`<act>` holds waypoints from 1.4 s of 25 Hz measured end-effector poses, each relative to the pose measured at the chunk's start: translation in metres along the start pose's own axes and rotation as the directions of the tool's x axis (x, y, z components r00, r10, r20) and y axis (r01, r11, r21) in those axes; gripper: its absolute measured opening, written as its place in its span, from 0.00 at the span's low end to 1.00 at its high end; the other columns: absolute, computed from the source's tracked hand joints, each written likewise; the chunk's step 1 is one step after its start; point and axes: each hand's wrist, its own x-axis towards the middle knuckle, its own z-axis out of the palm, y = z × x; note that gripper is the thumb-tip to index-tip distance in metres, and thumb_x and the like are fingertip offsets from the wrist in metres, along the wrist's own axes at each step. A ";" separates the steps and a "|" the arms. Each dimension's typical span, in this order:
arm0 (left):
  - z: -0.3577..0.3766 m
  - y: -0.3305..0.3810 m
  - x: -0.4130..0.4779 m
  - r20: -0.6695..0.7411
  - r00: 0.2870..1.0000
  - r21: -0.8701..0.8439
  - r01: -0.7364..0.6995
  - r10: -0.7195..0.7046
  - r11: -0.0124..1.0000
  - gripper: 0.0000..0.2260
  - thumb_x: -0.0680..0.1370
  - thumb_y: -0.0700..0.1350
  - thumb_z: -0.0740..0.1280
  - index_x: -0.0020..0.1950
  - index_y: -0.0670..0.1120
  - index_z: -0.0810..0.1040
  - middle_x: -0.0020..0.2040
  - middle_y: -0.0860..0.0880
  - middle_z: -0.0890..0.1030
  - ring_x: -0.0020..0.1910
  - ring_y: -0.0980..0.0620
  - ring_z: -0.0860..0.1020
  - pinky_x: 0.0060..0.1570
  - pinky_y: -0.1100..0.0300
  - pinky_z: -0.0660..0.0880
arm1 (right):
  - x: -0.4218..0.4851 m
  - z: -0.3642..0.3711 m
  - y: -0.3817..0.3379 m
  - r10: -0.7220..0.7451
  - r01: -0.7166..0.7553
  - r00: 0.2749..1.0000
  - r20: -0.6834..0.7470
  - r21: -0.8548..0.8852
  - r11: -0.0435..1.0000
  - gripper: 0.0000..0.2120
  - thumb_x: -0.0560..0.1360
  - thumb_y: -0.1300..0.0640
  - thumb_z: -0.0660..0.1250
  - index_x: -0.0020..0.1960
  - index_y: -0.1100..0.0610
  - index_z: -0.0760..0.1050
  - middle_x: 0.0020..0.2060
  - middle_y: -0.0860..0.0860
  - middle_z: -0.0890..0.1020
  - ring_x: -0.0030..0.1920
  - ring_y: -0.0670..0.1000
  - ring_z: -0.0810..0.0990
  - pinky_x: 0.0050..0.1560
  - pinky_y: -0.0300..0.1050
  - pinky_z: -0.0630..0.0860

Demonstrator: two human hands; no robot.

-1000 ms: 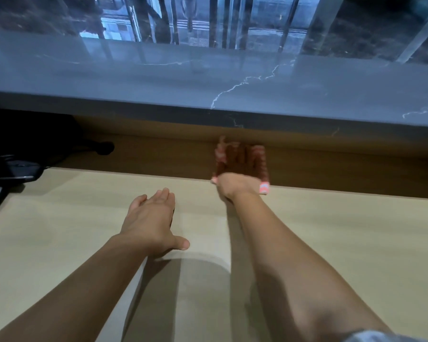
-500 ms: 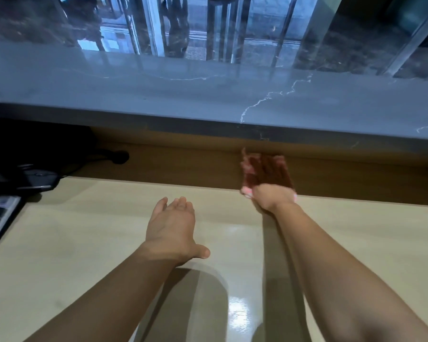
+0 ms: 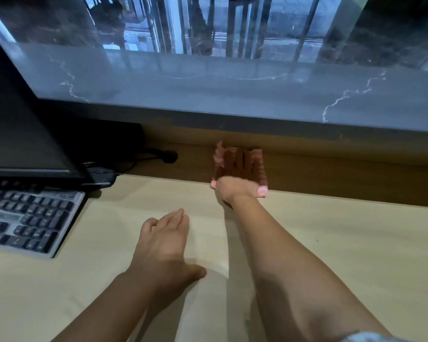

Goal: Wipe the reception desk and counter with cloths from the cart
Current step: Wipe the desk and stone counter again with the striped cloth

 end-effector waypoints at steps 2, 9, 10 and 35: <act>0.002 -0.006 -0.007 -0.004 1.000 0.015 -0.009 0.009 1.000 0.48 0.64 0.70 0.65 0.77 0.50 0.54 0.79 0.53 0.52 0.76 0.54 0.52 0.73 0.53 0.47 | -0.015 0.008 -0.055 -0.172 0.171 0.982 0.083 0.018 0.985 0.18 0.83 0.52 0.54 0.71 0.49 0.68 0.69 0.52 0.72 0.70 0.58 0.69 0.67 0.54 0.63; -0.003 -0.007 -0.006 0.024 1.000 0.063 -0.013 0.011 0.998 0.45 0.64 0.69 0.67 0.75 0.50 0.58 0.78 0.52 0.55 0.75 0.55 0.55 0.72 0.54 0.49 | -0.017 0.023 -0.064 -0.363 0.363 0.931 0.040 -0.009 0.932 0.19 0.82 0.45 0.46 0.67 0.46 0.68 0.61 0.52 0.78 0.61 0.56 0.76 0.53 0.50 0.66; -0.003 -0.006 -0.007 0.036 0.999 0.077 -0.005 0.002 0.997 0.46 0.65 0.68 0.67 0.76 0.49 0.58 0.79 0.52 0.53 0.76 0.55 0.53 0.72 0.54 0.47 | -0.018 0.020 -0.045 -0.319 0.320 0.947 0.033 -0.026 0.947 0.20 0.83 0.44 0.45 0.67 0.45 0.69 0.63 0.52 0.78 0.63 0.55 0.75 0.56 0.49 0.66; 0.000 -0.052 -0.097 0.048 0.994 0.063 -0.100 0.097 0.993 0.33 0.66 0.67 0.66 0.67 0.55 0.66 0.66 0.59 0.69 0.67 0.57 0.62 0.55 0.57 0.55 | -0.091 0.070 -0.137 -0.509 0.515 0.857 0.083 -0.090 0.852 0.26 0.83 0.45 0.43 0.79 0.46 0.43 0.79 0.51 0.40 0.78 0.51 0.36 0.75 0.53 0.33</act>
